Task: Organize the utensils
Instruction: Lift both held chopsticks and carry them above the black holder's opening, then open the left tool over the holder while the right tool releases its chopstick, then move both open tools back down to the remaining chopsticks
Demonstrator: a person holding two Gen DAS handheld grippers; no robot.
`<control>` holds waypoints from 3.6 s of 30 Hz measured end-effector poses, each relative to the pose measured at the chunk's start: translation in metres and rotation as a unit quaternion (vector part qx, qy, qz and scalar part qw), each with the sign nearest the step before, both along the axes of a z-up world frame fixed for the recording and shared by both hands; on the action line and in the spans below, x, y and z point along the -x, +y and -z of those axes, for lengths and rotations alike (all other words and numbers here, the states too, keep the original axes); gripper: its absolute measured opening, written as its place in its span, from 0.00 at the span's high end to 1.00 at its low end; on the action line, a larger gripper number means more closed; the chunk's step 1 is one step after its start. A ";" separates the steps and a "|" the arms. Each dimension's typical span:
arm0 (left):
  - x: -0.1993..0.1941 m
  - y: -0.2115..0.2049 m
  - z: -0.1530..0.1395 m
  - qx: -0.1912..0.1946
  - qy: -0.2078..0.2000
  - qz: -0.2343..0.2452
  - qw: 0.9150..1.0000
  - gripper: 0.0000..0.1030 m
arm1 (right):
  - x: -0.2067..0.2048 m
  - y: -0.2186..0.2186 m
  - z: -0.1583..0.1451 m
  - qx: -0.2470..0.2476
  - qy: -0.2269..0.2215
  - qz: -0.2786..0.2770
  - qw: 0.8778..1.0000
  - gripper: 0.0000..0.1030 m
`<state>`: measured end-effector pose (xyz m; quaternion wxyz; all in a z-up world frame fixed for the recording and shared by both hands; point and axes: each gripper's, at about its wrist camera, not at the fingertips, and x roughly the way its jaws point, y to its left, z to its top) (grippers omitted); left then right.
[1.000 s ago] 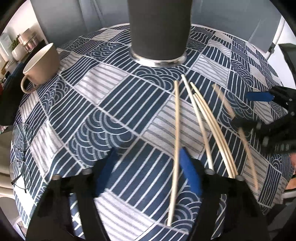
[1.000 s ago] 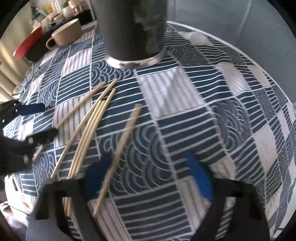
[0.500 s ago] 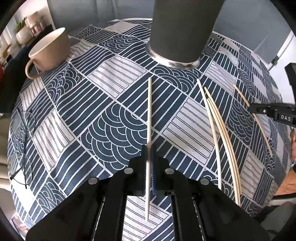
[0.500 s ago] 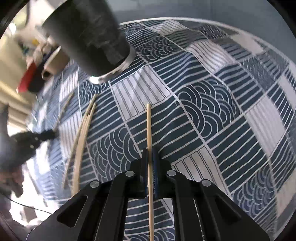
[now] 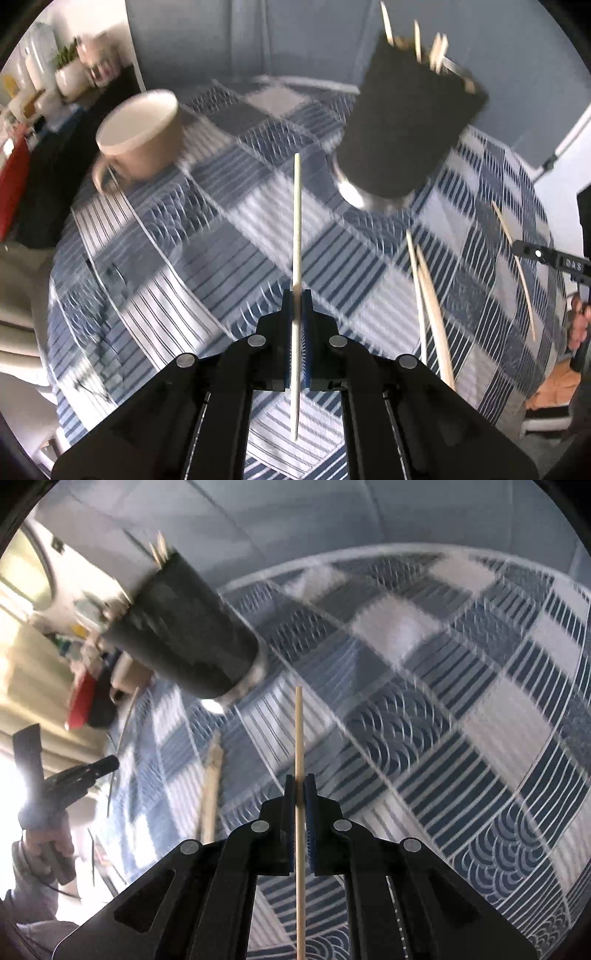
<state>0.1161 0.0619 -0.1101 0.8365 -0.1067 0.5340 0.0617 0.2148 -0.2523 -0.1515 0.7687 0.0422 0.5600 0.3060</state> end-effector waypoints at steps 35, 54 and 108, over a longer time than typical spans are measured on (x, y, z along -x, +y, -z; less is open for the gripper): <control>-0.134 -0.039 -0.118 0.073 -0.183 0.079 0.977 0.96 | -0.086 0.117 -0.179 -0.129 -0.151 -0.078 0.977 0.95; -0.164 -0.011 -0.074 0.145 -0.237 0.046 0.960 0.96 | -0.125 0.149 -0.162 -0.178 -0.149 -0.083 0.969 0.95; -0.055 -0.009 -0.084 0.005 -0.222 0.046 0.974 0.17 | -0.031 0.080 -0.150 -0.120 -0.188 0.004 0.975 0.18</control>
